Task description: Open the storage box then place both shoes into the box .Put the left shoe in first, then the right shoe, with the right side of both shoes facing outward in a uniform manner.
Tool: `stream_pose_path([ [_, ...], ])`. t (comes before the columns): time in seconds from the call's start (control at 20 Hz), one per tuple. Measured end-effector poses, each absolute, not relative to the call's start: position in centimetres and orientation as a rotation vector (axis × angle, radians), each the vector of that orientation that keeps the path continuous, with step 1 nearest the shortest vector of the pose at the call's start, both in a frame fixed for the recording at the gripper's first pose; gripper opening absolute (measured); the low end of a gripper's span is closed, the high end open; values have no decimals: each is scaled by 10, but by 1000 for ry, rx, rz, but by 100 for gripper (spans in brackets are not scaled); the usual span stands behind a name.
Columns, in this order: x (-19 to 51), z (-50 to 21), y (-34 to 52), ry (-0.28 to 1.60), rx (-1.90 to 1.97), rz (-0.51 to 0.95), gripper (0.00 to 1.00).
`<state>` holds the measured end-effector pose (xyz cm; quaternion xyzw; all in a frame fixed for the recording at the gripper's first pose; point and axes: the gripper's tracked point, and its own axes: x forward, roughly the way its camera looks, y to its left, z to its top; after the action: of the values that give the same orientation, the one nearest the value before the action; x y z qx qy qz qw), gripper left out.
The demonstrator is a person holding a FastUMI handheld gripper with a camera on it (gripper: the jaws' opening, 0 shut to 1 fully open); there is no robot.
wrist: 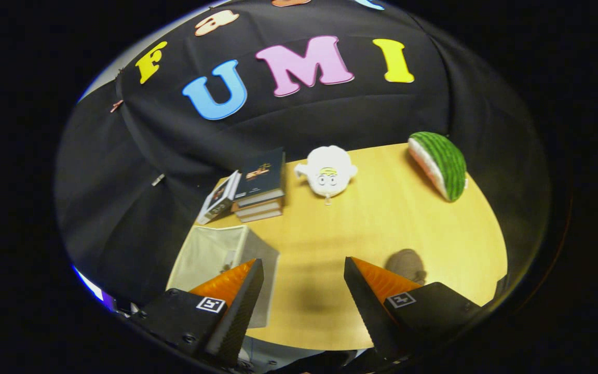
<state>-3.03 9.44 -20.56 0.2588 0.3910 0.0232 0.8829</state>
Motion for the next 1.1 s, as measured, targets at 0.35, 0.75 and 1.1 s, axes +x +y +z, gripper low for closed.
stream_pose_path([
  [0.35,-112,-307,21,982,430,-75,95],
  [0.75,-137,-396,11,1132,343,-63,92],
  [1.1,-103,-428,8,1121,309,-94,71],
])
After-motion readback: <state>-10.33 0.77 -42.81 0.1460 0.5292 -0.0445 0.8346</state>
